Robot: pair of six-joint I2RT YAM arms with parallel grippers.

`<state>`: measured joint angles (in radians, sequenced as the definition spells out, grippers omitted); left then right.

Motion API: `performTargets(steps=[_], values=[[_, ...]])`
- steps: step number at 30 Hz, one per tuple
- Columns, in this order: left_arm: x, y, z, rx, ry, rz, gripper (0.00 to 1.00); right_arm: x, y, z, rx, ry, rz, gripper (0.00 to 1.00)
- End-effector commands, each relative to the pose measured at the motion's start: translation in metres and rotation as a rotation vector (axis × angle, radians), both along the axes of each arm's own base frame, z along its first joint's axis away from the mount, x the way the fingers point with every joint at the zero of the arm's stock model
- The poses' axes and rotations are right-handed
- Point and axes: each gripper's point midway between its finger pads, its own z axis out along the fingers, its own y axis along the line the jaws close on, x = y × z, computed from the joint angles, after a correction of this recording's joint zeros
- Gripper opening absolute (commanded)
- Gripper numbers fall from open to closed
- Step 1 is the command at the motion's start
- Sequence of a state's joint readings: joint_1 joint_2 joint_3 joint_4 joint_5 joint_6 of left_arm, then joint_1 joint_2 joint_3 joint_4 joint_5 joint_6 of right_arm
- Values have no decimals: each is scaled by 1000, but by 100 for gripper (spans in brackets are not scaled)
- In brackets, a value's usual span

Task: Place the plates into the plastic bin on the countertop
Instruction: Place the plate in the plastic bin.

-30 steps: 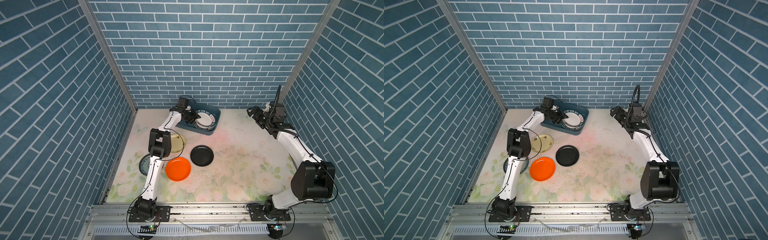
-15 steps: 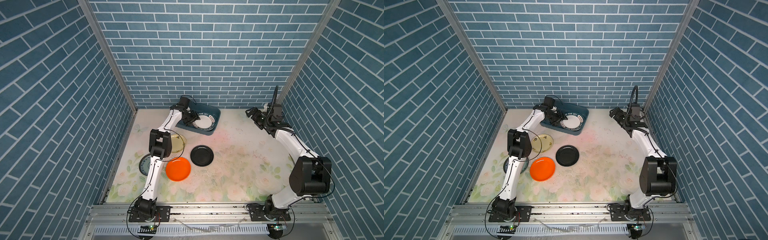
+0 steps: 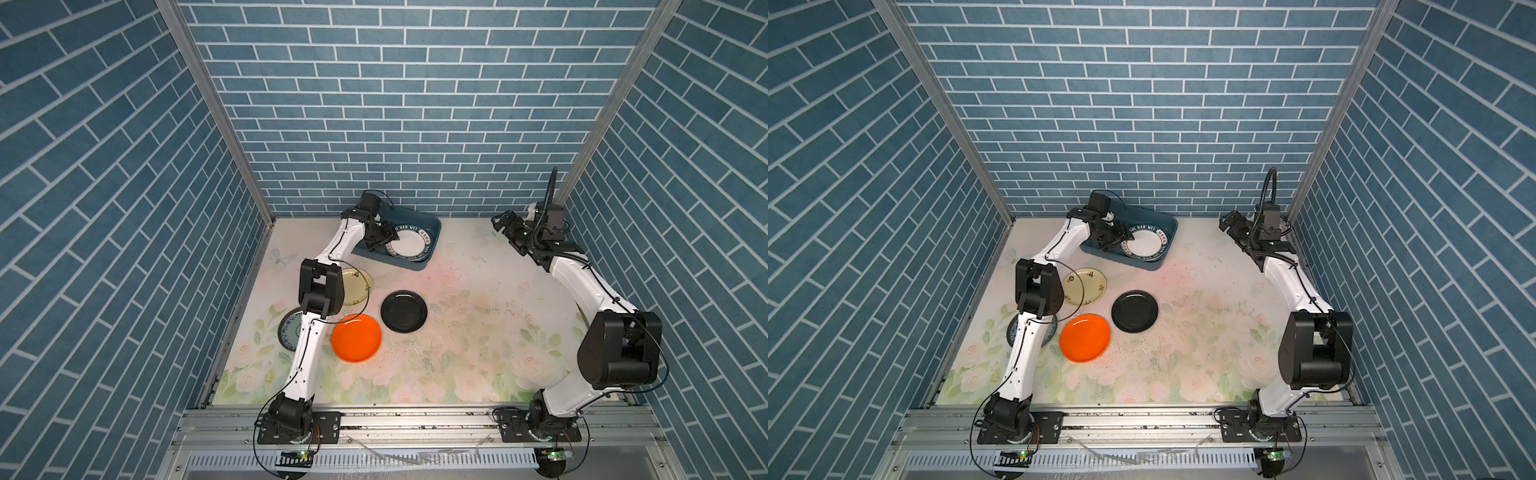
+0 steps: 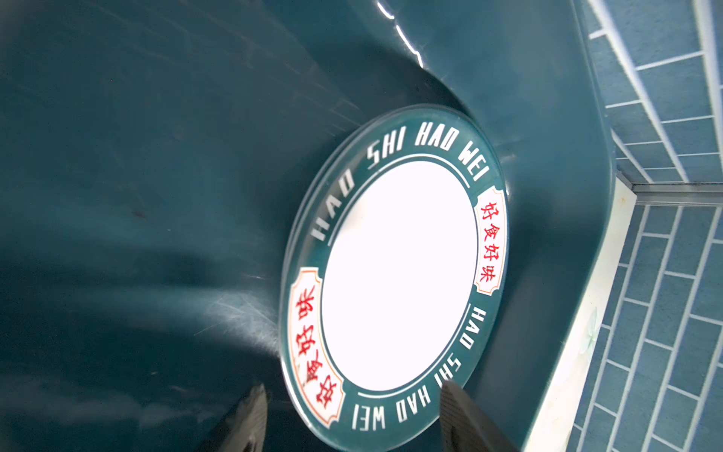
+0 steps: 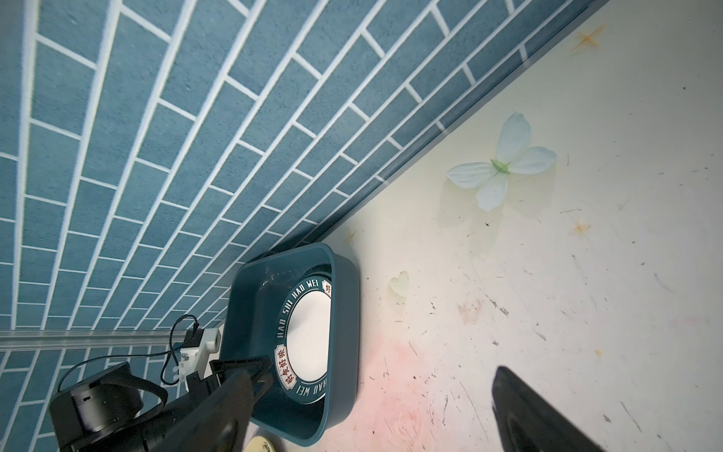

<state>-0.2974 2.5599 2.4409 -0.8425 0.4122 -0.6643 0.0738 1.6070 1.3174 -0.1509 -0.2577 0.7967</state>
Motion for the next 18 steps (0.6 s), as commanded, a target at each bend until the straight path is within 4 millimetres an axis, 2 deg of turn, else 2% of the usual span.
performTargets(steps=[1, 6, 9, 14, 18], values=[[3, -13, 1, -23, -16, -18, 72, -1, 1, -1, 22, 25, -18, 95], [8, -29, 20, -67, -85, -57, 72, -7, -1, -4, 14, 37, -22, 95], [7, -37, 21, -84, -87, -69, 72, -11, -1, -8, 13, 48, -21, 95], [0, -32, 24, -52, -86, -79, 71, -16, -1, -10, 14, 56, -18, 95], [-4, -28, 55, -53, -167, -101, 72, -18, 0, -9, 12, 52, -6, 95]])
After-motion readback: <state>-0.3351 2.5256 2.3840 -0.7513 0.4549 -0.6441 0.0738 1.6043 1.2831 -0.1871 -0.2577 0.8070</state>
